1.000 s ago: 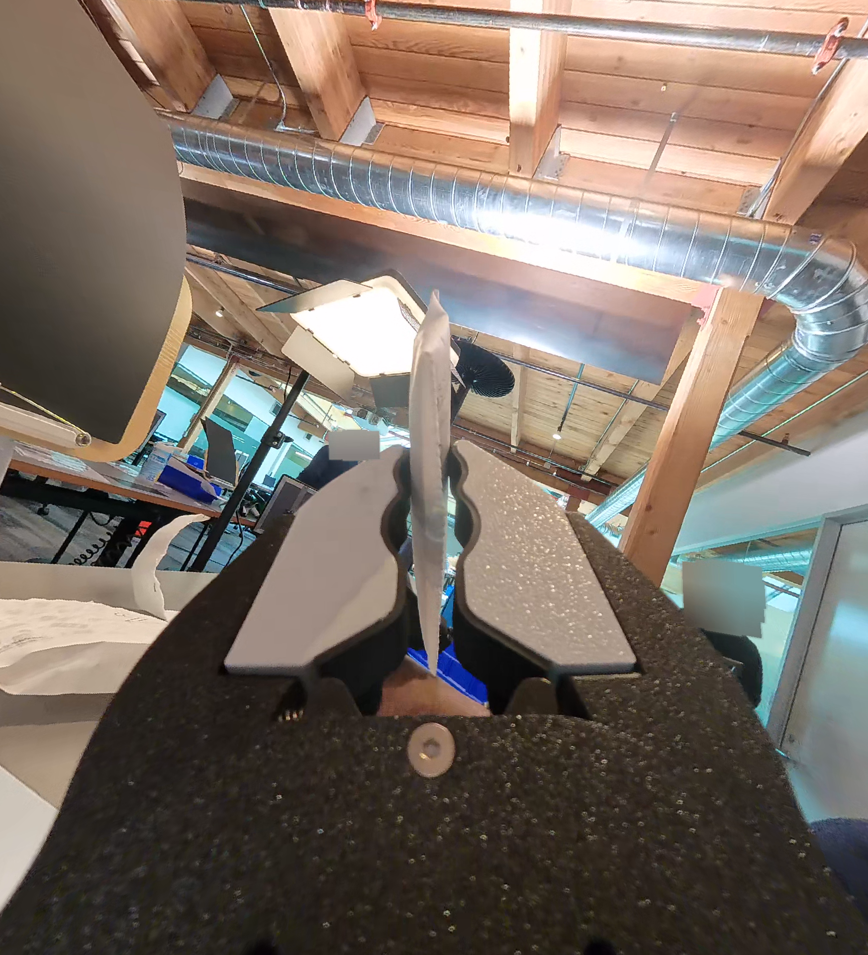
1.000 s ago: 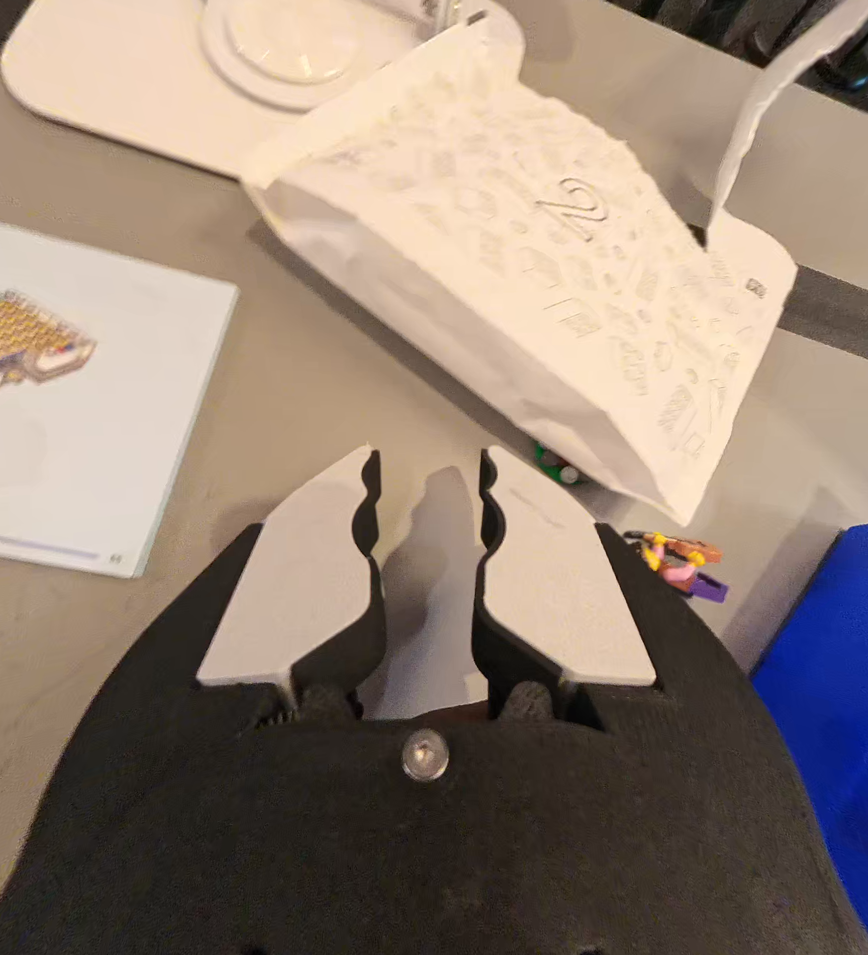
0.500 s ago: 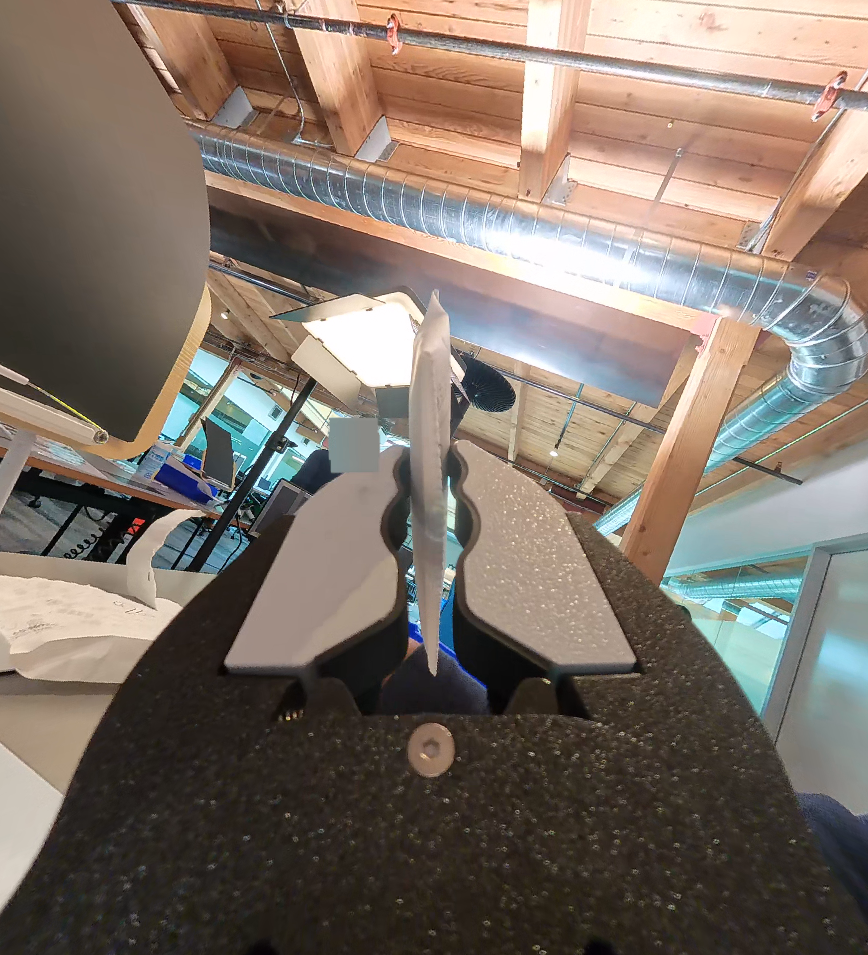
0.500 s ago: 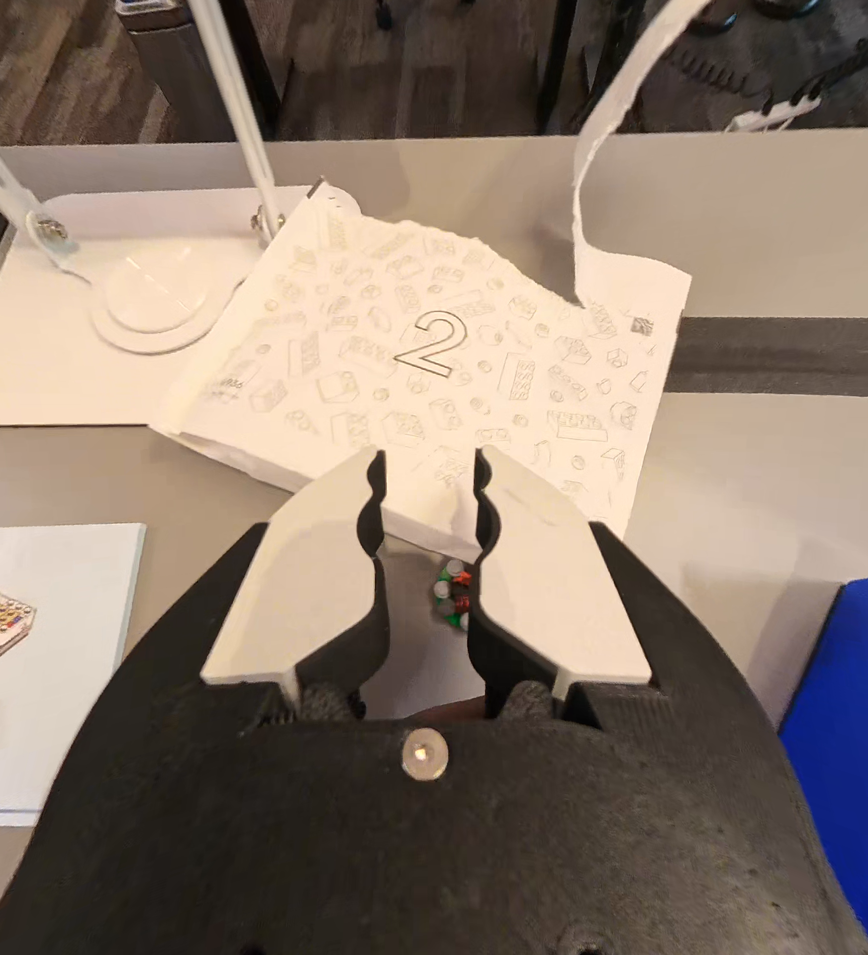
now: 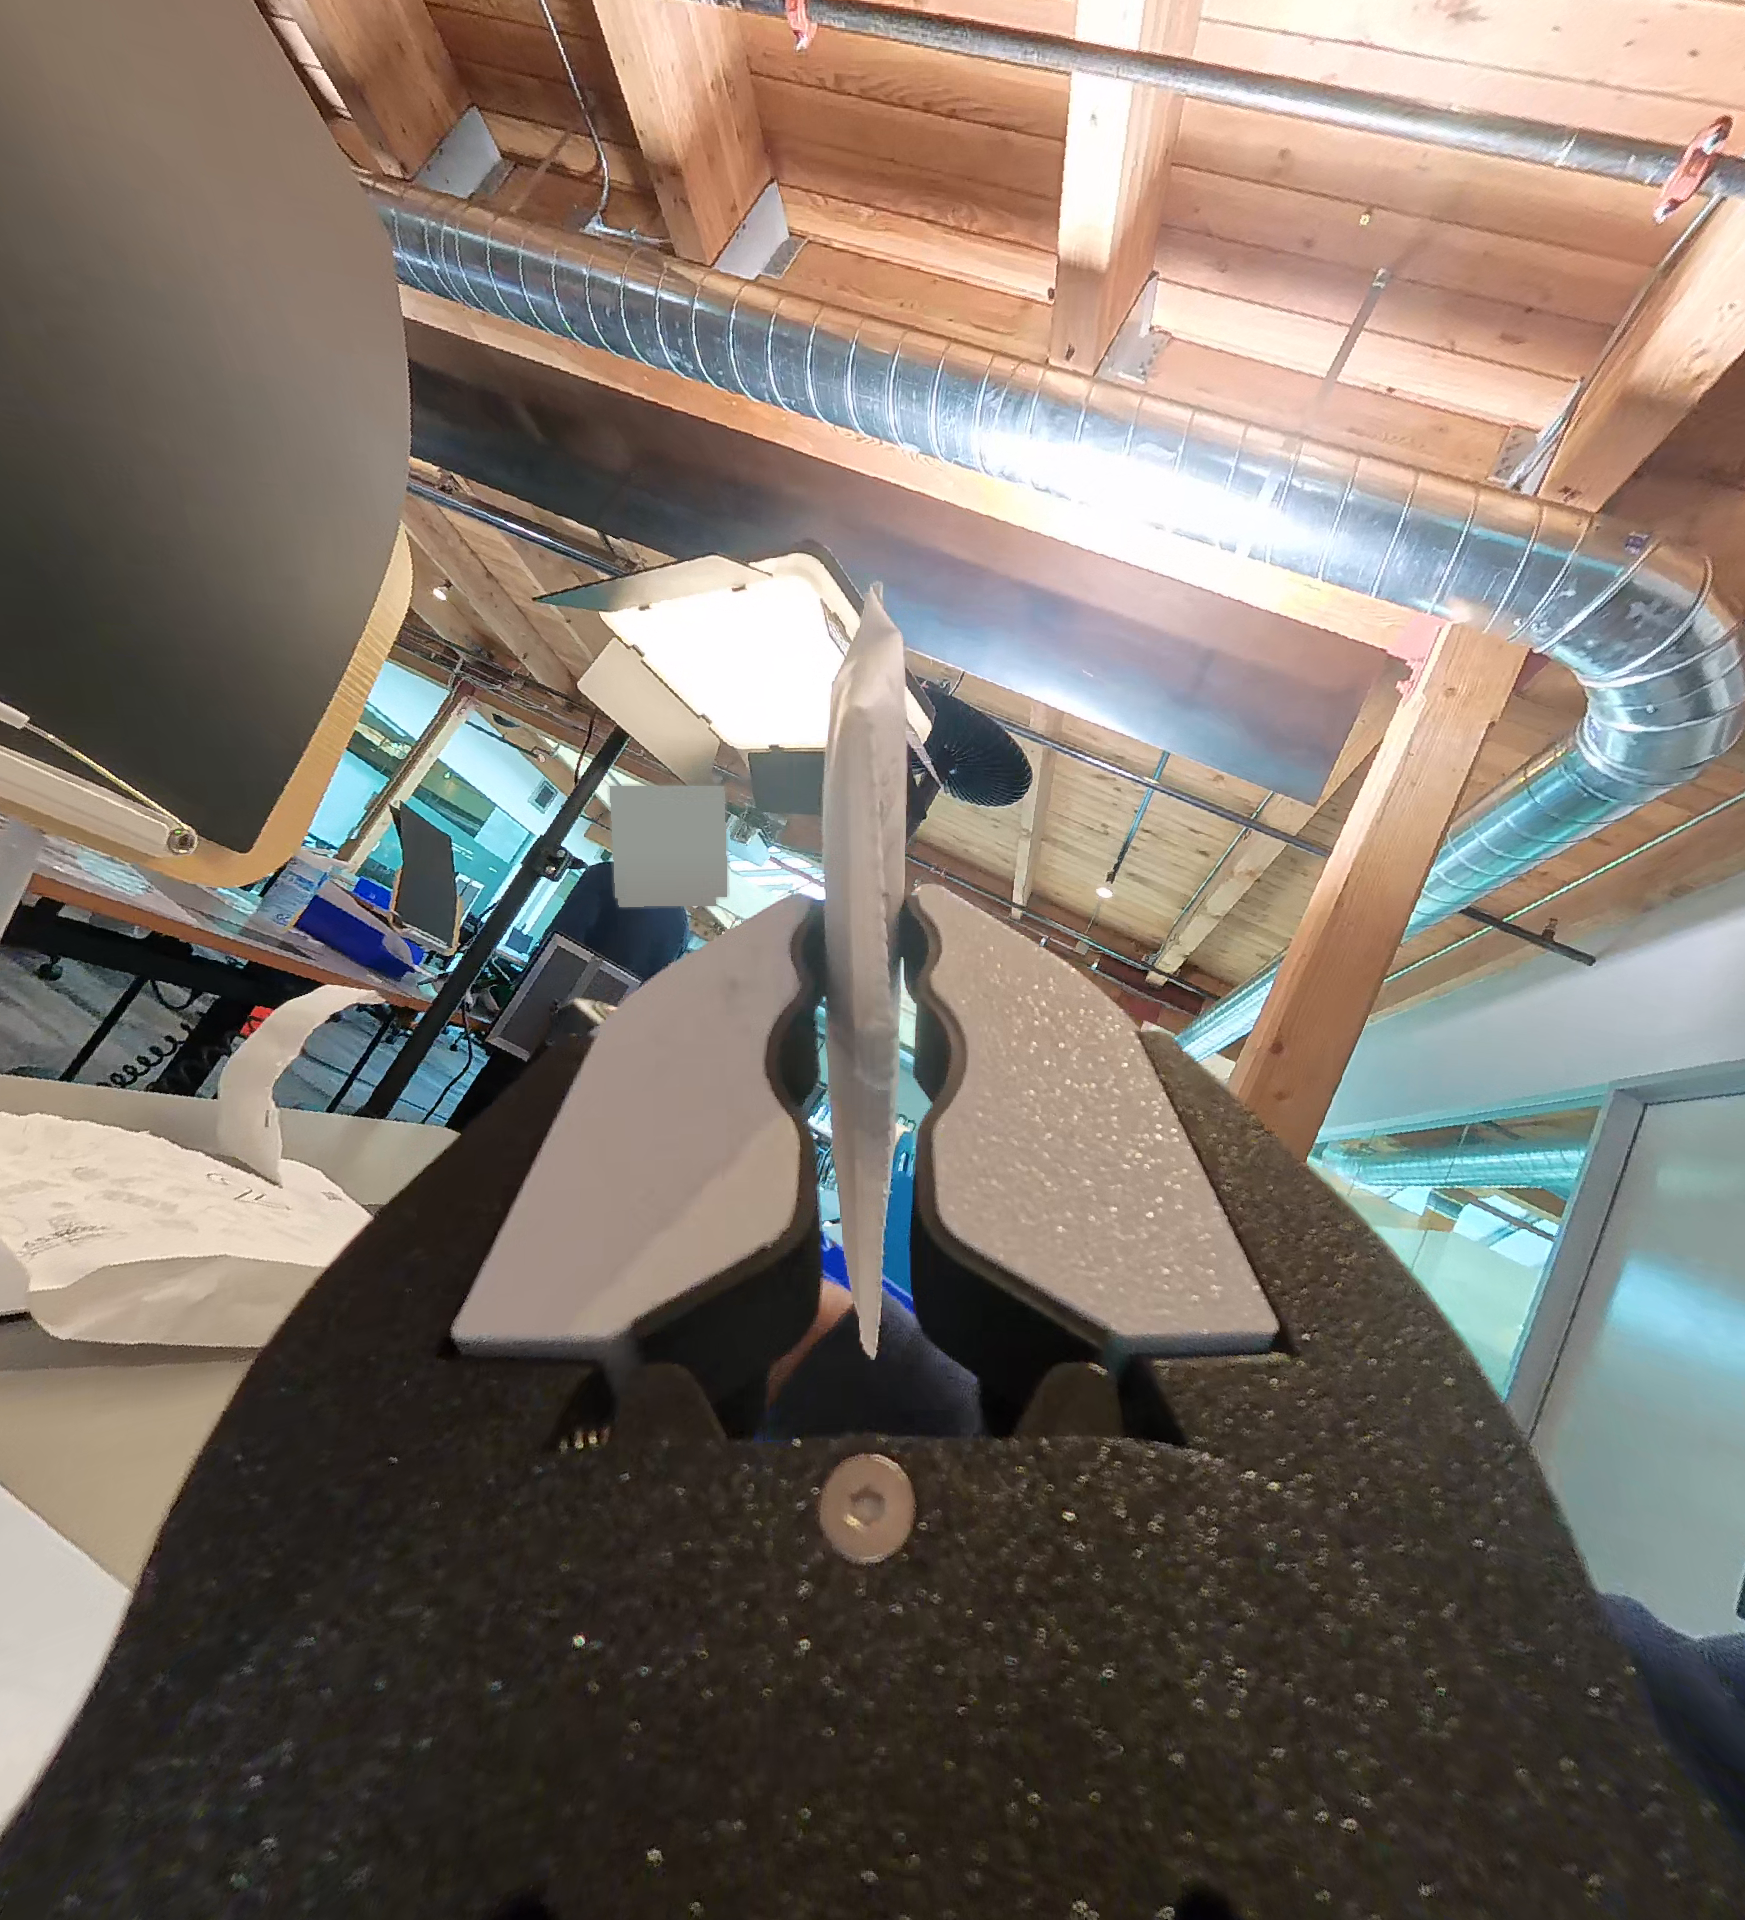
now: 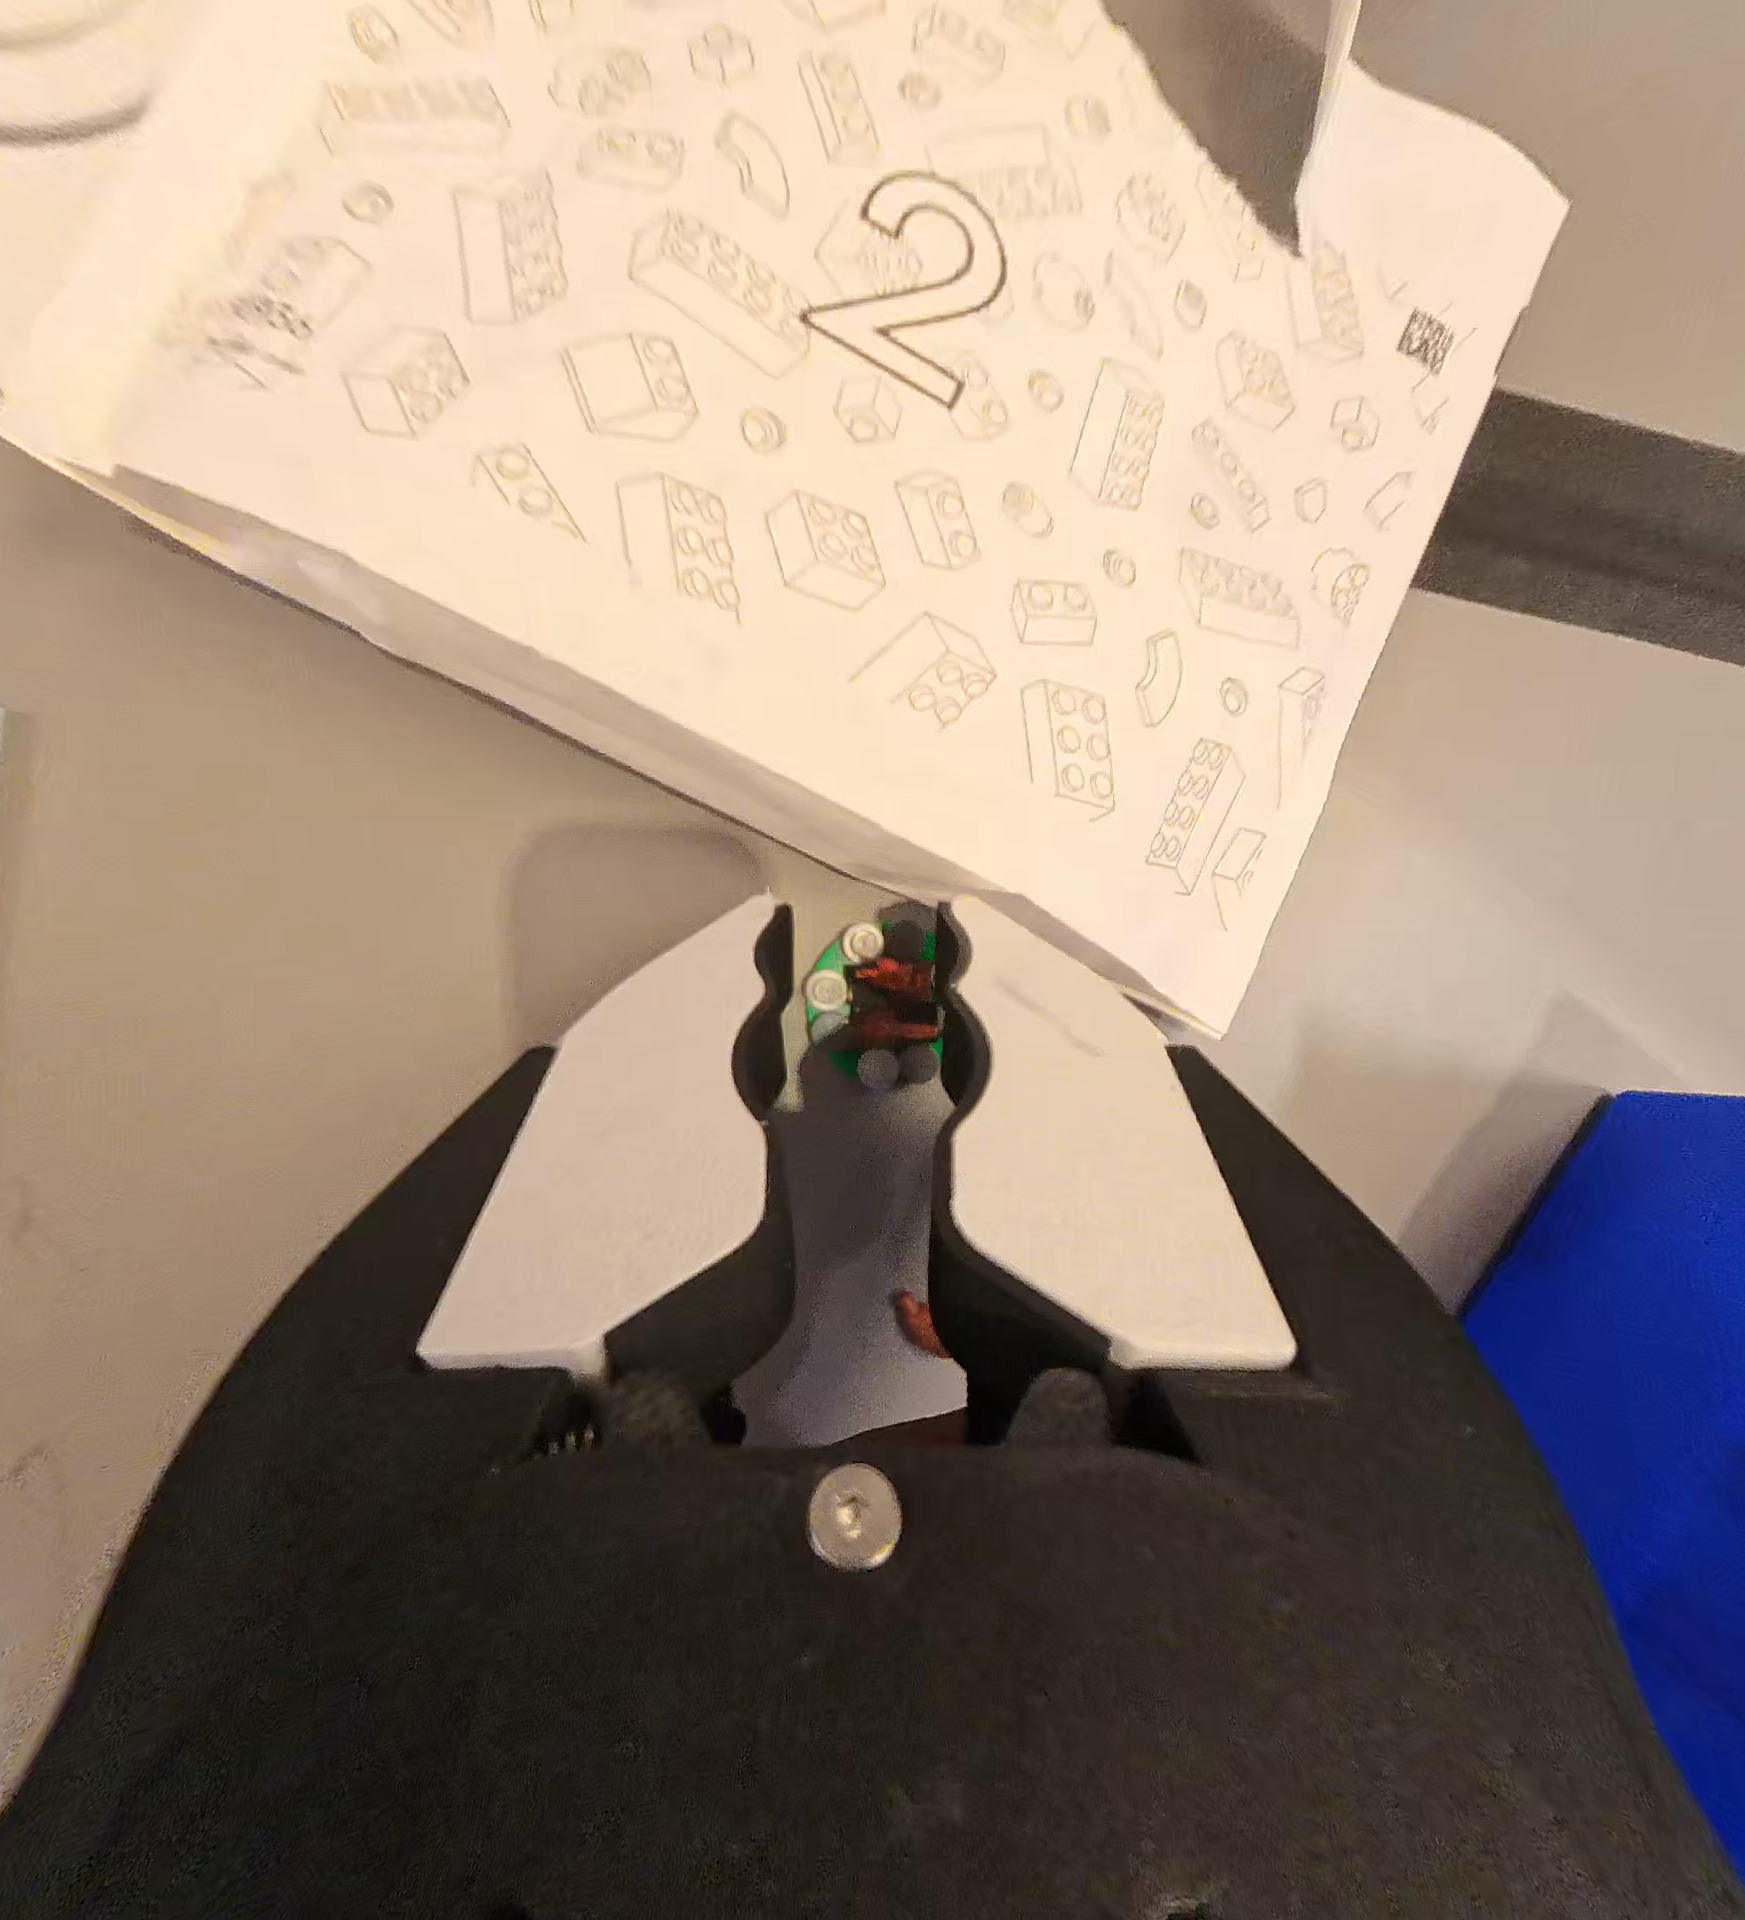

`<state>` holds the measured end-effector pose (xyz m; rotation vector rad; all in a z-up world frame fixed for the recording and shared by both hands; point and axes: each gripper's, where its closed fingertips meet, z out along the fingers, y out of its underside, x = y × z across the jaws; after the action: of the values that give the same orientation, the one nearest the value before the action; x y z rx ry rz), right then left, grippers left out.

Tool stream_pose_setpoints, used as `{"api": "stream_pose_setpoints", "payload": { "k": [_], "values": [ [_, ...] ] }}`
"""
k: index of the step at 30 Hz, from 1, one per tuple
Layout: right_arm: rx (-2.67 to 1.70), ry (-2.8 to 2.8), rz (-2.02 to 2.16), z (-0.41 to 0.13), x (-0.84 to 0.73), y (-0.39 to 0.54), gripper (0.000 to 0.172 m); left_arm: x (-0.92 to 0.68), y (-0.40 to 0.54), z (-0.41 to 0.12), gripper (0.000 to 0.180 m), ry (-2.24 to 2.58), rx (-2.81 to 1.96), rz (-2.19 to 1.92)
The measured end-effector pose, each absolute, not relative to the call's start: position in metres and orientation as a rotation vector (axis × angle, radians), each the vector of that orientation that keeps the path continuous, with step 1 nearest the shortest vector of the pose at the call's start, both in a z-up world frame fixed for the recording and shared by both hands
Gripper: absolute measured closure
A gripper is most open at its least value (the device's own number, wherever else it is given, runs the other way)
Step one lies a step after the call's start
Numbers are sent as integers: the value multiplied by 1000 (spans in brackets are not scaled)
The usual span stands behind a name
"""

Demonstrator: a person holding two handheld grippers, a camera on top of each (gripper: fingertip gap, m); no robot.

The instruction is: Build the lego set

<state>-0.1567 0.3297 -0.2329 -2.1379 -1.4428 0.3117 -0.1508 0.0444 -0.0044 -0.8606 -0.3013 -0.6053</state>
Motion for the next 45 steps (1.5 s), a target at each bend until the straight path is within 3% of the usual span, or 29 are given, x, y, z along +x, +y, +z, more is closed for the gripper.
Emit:
{"api": "stream_pose_setpoints", "payload": {
  "k": [10, 15, 20, 29, 38, 45],
  "values": [
    [-2109, -1665, 261, -240, -127, 284, 156, -152, 43, -4, 167, -306, -852, -624],
    [-2004, -1599, 495, -207, -135, 262, 144, -147, 49, -8, 167, -302, -882, -643],
    [-1658, -1597, 867, -165, -137, 194, 140, -142, 67, -25, 167, -310, -1043, -586],
    [-897, -1667, 936, -140, -99, 107, 124, -132, 89, -49, 167, -308, -1172, -596],
    [-909, -1463, 1112, -130, -96, 125, 118, -131, 101, -68, 167, -323, -1218, -602],
    [-912, -1386, 1168, -122, -89, 121, 114, -118, 112, -82, 167, -184, -1389, -350]
  ]
}}
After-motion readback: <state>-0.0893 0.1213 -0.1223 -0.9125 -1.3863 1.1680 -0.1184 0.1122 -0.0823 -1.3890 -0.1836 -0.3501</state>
